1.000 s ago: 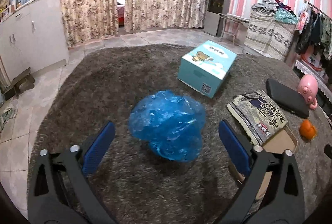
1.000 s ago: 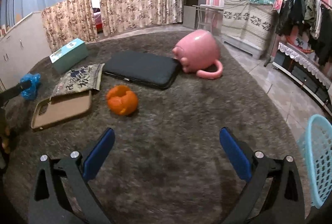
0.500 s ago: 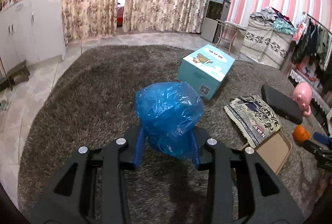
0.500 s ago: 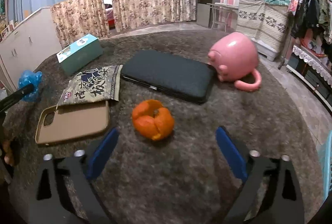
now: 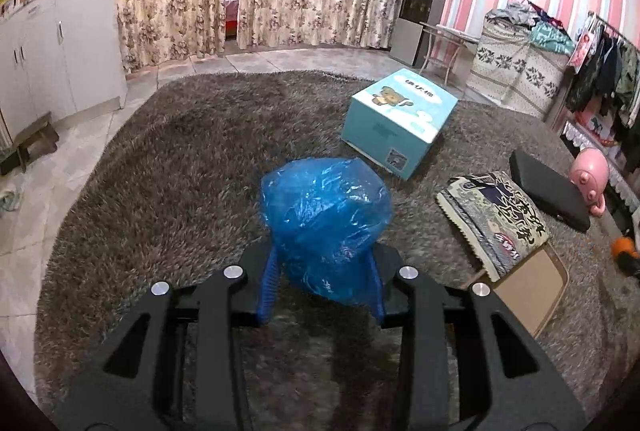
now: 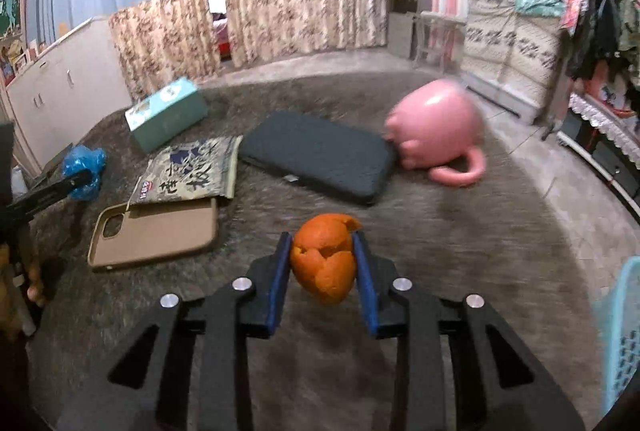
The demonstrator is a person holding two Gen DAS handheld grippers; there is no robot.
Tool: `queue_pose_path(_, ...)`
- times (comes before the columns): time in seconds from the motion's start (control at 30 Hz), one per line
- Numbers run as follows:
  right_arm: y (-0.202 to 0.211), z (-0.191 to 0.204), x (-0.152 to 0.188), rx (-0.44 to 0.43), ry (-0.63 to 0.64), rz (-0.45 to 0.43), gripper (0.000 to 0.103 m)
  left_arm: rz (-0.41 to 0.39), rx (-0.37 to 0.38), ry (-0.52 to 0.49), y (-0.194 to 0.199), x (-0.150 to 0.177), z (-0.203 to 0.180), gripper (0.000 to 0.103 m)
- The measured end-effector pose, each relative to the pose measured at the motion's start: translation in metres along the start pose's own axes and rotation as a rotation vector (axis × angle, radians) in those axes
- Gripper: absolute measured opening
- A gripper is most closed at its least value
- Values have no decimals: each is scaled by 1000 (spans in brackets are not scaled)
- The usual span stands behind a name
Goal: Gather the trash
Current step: 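Carry the blue bag and orange peel to the basket and open both grippers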
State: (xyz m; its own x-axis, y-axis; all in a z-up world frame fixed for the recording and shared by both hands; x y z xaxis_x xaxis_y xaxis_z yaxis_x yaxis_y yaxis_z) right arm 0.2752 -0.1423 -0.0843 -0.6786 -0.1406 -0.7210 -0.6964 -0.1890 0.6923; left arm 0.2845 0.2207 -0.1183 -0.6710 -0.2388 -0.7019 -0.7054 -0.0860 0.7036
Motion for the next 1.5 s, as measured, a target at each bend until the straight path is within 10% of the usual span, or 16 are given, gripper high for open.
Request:
queue_pose_path(0.57,149,-207,44,418,-247,-118,31,-40,495,-342,98,43,-328,35)
queue_pose_path(0.9,182,-336,101,525,-511,-112,31,-19,654,-556,119,95,-483,35)
queue_pose_path(1.33,175,-374,138,607,-667,-114,31,29,763,-729,98,152,-613,36)
queue_pose_path(1.43,174,-382,142,611,-691,-115,31,36,771,-750,95,156,-626,51)
queue_pose_path(1.5,172,-385,143,608,-701,-107,31,20,750,-751,95,153,-630,79)
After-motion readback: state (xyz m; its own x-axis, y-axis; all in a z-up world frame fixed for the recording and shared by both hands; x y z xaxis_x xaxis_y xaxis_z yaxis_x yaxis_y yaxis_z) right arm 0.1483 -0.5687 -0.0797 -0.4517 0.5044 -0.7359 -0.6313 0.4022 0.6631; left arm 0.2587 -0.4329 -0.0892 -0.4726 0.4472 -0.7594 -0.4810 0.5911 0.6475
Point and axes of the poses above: each gripper's, at about its wrist camera, not at the fingertips, and y roughly against the way its jaws point, z to its left, x to its underside, the point moved 6 cm from there along -y, roughly the way its jaws point, and after that the axes turned 4 degrees about z, right-handed, at the moved point
